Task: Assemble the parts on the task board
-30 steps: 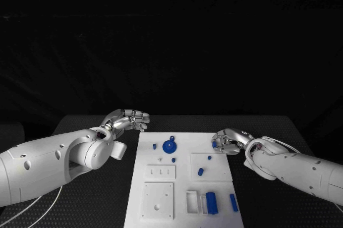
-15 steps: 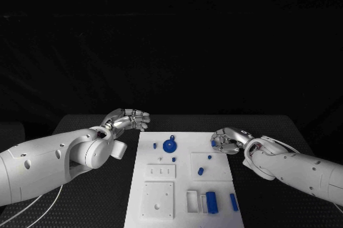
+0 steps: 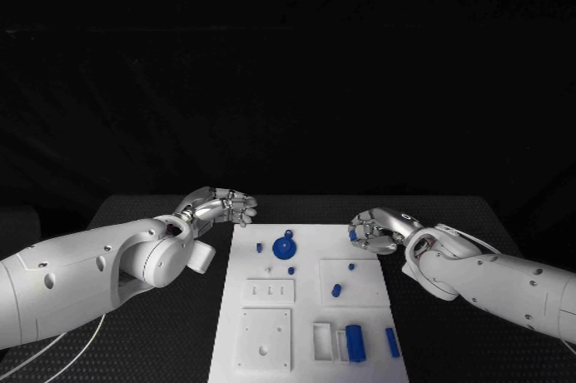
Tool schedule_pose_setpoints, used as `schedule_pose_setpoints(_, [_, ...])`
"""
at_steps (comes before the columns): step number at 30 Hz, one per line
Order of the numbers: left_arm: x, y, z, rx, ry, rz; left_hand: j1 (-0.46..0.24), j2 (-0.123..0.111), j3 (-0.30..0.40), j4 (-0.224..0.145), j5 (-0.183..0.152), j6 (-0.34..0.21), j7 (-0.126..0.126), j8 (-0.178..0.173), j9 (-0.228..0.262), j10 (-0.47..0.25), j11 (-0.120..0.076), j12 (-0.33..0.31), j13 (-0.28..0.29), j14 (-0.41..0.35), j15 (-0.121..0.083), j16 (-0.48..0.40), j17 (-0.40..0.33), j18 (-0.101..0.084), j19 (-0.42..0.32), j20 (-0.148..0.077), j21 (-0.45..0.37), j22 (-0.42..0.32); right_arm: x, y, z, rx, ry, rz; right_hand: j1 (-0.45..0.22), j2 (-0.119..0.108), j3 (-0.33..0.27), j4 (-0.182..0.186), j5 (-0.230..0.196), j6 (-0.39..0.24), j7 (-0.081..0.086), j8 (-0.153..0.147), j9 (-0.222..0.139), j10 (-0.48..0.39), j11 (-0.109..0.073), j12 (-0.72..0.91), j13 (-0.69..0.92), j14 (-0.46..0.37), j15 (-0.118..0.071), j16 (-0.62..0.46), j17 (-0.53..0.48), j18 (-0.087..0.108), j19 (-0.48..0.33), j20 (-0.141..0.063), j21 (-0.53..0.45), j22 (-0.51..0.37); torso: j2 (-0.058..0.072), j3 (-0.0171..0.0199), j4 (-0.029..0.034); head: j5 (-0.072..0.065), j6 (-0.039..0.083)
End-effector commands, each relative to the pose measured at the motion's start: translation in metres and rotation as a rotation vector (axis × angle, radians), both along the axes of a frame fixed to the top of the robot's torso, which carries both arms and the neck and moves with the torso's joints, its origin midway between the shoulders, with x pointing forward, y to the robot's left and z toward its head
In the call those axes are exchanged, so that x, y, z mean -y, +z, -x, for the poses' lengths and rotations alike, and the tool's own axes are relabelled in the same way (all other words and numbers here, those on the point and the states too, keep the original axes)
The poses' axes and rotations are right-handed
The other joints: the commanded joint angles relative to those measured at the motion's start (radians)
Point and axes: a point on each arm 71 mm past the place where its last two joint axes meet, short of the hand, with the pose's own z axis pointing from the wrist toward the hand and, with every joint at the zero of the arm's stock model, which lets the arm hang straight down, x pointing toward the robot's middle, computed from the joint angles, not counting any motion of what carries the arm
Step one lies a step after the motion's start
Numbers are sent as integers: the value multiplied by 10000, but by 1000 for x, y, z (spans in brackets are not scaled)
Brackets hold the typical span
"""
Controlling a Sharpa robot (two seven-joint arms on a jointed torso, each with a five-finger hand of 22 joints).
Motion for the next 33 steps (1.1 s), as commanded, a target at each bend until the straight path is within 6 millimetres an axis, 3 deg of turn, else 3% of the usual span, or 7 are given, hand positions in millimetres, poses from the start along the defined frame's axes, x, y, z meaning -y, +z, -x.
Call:
schedule_pose_setpoints(1, [12,-4,6,-455,-1113,-750,-285,-23,-78,230,-102,148,-50,66,12,357,-168,155,175,298,-151,280,195,60,121,-185,146,178,-10,8,0,8,-138,805,-68,-26,76,-6,-55,1627,-140,53,15,-143,-220,56,-12,21,-68,-24,15,568,83,-1,66,155,-14,-1,-9,-18,38])
schedule_pose_setpoints(7, [24,-5,10,-1105,-1714,-1612,-1010,-161,-280,848,-343,364,-168,-4,-30,979,-476,467,717,662,-513,1063,697,50,567,-563,661,225,-37,31,1,172,292,1319,-87,-82,183,0,-54,1652,-152,67,35,-111,-232,57,-10,43,-76,-18,22,568,120,0,73,144,-81,-10,-29,26,103])
schedule_pose_setpoints(13, [36,-1,12,-1569,-2128,-2384,-1793,-399,-580,1594,-492,306,-304,-183,-101,1586,-698,1070,1420,1084,-922,2056,1223,94,996,-928,1364,248,-68,44,8,259,852,1542,-102,-115,260,11,-55,1664,-155,71,46,-95,-234,55,-9,54,-76,-14,28,567,139,6,75,139,-209,-31,-40,134,76])
schedule_pose_setpoints(20, [48,-4,13,-2005,-2418,-3116,-2333,-834,-464,2661,-508,212,-329,-305,-112,1501,-749,1641,2068,1011,-1097,2700,1540,79,1005,-1143,1862,235,-104,50,18,374,1541,1453,-105,-126,296,13,-54,1667,-156,73,51,-88,-235,53,-9,59,-75,-13,30,568,146,10,77,138,-337,-64,-22,155,33])
schedule_pose_setpoints(26, [57,-7,15,-2239,-2686,-3684,-2208,-1139,-322,3593,-501,183,-334,-341,-51,1108,-726,2080,2671,825,-1126,2999,1560,34,819,-1229,2212,210,-126,52,24,537,1920,1358,-103,-127,350,15,-52,1667,-154,70,56,-81,-233,50,-9,64,-73,-14,31,567,154,16,77,135,-381,-50,-23,184,-7])
schedule_pose_setpoints(33, [61,-9,15,-2296,-2690,-3935,-1883,-1134,-440,4087,-503,72,-285,-404,-27,856,-692,2244,2960,716,-1107,3084,1486,24,674,-1219,2348,192,-137,54,28,566,2165,1258,-104,-131,376,14,-50,1668,-154,70,58,-78,-232,47,-9,66,-71,-15,31,568,157,18,77,134,-357,-56,-21,246,1])
